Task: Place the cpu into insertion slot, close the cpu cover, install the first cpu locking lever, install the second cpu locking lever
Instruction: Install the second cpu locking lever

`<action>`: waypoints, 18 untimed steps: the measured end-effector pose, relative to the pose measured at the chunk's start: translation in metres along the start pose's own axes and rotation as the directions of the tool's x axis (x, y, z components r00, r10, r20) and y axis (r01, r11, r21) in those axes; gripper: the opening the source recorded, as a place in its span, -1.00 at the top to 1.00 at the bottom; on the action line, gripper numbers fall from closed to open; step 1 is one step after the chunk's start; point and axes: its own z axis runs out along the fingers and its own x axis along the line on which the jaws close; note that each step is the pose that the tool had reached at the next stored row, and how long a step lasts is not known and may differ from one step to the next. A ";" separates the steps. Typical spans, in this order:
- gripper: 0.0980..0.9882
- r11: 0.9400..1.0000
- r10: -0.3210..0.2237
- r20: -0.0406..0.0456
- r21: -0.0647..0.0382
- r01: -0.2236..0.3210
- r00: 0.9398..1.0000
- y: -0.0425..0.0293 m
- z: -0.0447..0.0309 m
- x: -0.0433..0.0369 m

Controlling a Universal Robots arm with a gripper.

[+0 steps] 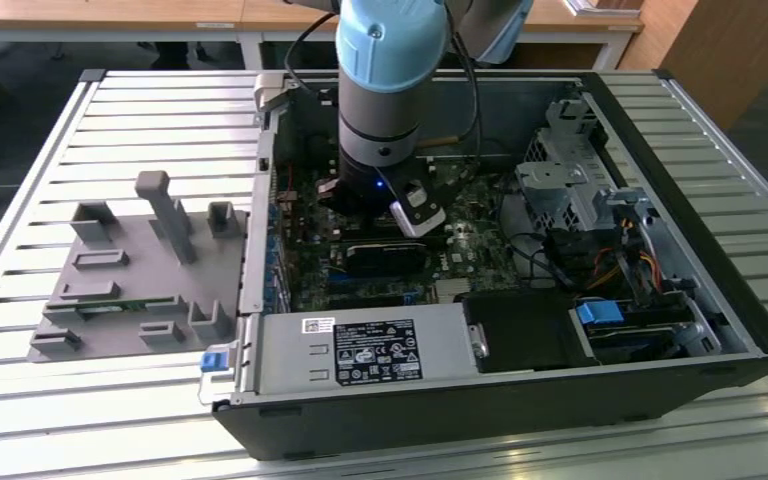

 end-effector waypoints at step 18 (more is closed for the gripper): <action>0.98 1.000 -0.003 0.000 -0.019 0.003 1.000 0.0016 -0.0066 0.0032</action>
